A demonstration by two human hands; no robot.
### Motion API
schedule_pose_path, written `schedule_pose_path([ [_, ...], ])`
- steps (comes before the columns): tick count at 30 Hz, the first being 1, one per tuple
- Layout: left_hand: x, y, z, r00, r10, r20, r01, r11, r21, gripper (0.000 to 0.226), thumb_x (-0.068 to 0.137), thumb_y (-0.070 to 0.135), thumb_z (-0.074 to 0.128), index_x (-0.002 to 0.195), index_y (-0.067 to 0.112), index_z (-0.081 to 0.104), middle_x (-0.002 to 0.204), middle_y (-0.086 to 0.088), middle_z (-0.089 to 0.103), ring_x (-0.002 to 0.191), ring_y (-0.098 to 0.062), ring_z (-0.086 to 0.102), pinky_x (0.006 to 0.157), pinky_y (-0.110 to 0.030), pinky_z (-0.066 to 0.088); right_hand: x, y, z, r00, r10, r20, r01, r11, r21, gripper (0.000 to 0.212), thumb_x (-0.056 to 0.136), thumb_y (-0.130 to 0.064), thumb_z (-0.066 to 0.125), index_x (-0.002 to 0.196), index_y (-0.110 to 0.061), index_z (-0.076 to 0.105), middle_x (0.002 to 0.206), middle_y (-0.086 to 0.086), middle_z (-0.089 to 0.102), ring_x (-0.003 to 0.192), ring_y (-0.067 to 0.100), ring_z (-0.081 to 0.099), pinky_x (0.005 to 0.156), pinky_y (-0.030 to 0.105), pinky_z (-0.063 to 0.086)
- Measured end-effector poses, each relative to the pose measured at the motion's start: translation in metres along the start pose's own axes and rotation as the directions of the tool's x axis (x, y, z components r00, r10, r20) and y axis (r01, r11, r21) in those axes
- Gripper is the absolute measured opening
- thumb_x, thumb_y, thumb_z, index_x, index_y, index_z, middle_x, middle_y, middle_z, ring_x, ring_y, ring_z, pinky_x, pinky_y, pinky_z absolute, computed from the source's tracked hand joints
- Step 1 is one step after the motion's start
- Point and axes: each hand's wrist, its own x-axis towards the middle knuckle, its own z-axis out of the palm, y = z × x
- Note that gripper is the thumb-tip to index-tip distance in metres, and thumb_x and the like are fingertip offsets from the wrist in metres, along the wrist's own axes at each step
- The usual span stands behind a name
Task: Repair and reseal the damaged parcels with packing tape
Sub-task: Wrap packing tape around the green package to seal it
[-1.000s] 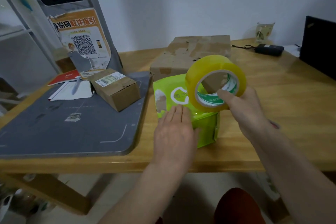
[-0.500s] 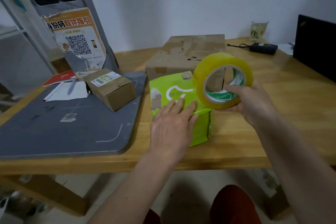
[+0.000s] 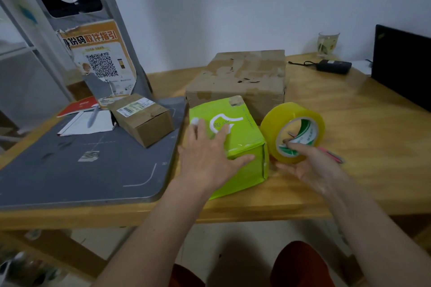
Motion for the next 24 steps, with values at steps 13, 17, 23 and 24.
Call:
schedule_pose_path([
  [13,-0.011,-0.007,0.036,0.987,-0.012,-0.159,-0.128,0.540,-0.832,0.099,0.067,0.089,0.051,0.150,0.037,0.030,0.156,0.010,0.033,0.145,-0.010,0.026,0.118,-0.043,0.026,-0.050,-0.043,0.100,0.805,-0.523,0.279,0.571,0.555,-0.605,0.034,0.085,-0.017,0.066,0.118,-0.017,0.058,0.101,-0.006,0.070,0.094,0.007,0.066,0.083,0.030,0.054],
  [17,-0.003,-0.015,0.023,0.946,-0.001,-0.323,-0.294,0.412,-0.863,0.062,0.078,0.040,0.079,0.132,0.038,0.049,0.128,0.032,0.057,0.124,0.014,0.045,0.102,-0.012,0.037,-0.052,-0.024,0.123,0.783,-0.540,0.307,0.524,0.309,-0.794,0.034,0.086,-0.021,0.059,0.118,-0.013,0.052,0.111,0.005,0.063,0.107,0.025,0.057,0.091,0.041,0.045],
  [23,0.006,-0.044,0.023,0.960,0.103,-0.262,-0.275,0.537,-0.797,0.092,0.062,0.060,0.079,0.142,0.036,0.038,0.139,0.014,0.051,0.130,0.000,0.046,0.109,-0.037,0.041,-0.049,-0.026,0.122,0.787,-0.495,0.368,0.549,0.290,-0.784,0.031,0.084,-0.028,0.058,0.111,-0.013,0.056,0.103,0.003,0.064,0.099,0.023,0.059,0.086,0.040,0.048],
  [24,0.005,-0.046,0.022,0.956,0.115,-0.269,-0.286,0.567,-0.773,0.087,0.064,0.062,0.076,0.139,0.040,0.039,0.140,0.015,0.048,0.131,0.000,0.044,0.109,-0.038,0.041,-0.049,-0.030,0.118,0.783,-0.502,0.368,0.561,0.314,-0.766,0.032,0.082,-0.029,0.057,0.110,-0.013,0.059,0.102,0.003,0.066,0.098,0.021,0.061,0.085,0.036,0.050],
])
